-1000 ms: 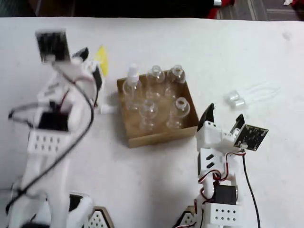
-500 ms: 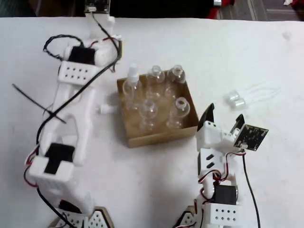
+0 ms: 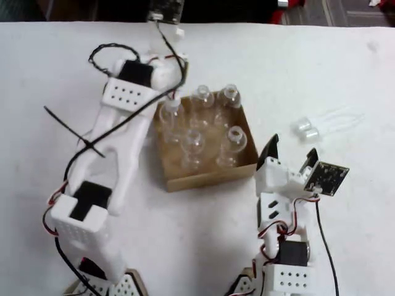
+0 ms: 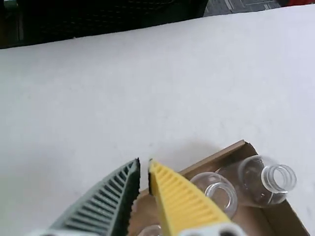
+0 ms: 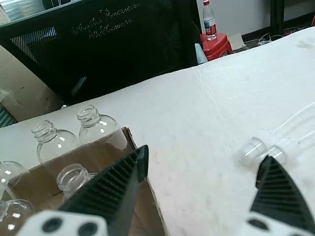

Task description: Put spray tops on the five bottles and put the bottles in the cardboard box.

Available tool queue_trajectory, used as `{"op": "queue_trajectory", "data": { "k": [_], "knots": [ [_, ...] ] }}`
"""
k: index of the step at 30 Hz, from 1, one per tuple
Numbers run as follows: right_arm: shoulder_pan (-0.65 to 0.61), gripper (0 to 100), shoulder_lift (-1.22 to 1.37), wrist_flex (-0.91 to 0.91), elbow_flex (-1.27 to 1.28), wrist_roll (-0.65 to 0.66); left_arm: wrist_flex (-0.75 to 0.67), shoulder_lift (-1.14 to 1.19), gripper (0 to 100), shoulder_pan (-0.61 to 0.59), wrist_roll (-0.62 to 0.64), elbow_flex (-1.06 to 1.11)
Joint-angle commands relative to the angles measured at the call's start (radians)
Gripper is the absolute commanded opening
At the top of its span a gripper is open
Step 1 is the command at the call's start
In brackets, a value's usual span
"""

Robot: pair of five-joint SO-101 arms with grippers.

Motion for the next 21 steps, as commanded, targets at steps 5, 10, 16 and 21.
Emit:
{"op": "queue_trajectory", "data": {
  "k": [5, 10, 16, 21],
  "knots": [
    [0.010, 31.8, -0.010, -0.002, 0.006, 0.009, 0.089, -0.019, 4, 0.030, -0.103, -0.061],
    [0.010, 31.8, -0.010, -0.002, 0.006, 0.009, 0.097, -0.019, 4, 0.028, -0.117, -0.061],
    [0.012, 31.8, -0.010, -0.002, 0.006, 0.009, 0.097, -0.021, 4, 0.030, -0.117, -0.063],
    [0.012, 31.8, -0.010, -0.002, 0.006, 0.009, 0.097, -0.031, 4, 0.025, -0.121, -0.063]
  ]
}}
